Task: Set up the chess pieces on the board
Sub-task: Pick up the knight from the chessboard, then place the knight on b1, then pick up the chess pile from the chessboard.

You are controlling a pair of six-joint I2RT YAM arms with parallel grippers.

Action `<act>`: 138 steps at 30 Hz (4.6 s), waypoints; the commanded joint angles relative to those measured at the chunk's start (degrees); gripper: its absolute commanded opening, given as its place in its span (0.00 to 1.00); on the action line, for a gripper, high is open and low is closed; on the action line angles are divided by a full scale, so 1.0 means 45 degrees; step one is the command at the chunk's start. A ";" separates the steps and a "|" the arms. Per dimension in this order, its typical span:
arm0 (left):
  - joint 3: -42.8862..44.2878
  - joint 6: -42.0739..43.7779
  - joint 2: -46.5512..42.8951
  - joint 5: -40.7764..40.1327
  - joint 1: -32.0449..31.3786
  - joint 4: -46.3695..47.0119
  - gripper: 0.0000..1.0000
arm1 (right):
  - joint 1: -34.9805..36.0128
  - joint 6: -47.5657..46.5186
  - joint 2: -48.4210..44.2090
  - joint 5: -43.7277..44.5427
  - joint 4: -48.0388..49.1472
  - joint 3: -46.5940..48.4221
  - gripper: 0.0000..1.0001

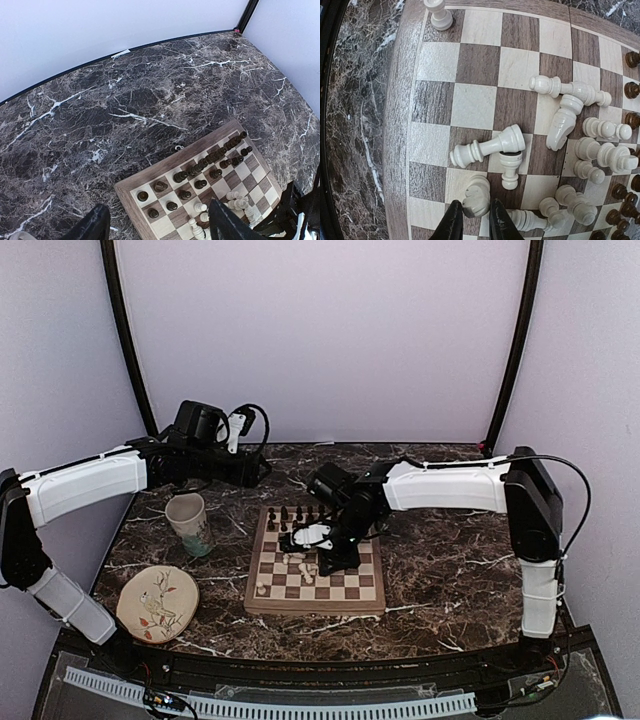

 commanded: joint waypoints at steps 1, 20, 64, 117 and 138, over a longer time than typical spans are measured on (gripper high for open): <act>0.0122 0.0017 -0.0342 0.0176 0.0087 -0.0156 0.69 | 0.0203 0.0047 0.0389 -0.0063 -0.0076 0.0354 0.19; 0.0141 0.0067 -0.0434 0.0211 0.0091 -0.0177 0.69 | 0.0932 -0.0458 -0.0402 -0.0469 -0.1381 0.0351 0.06; 0.0180 0.0059 -0.0812 -0.0295 0.0208 -0.0257 0.70 | 0.2393 -0.0079 0.3155 0.0610 -0.1350 0.5041 0.08; 0.2183 0.1473 0.2870 -0.0659 -0.2909 -0.4415 0.53 | -0.5707 0.2142 -0.9683 -0.2315 0.5281 -0.8603 0.33; 0.0825 -0.2310 0.3410 -0.1525 -0.3562 -0.5085 0.47 | -0.6162 0.1397 -1.0214 -0.1489 0.5754 -0.9361 0.35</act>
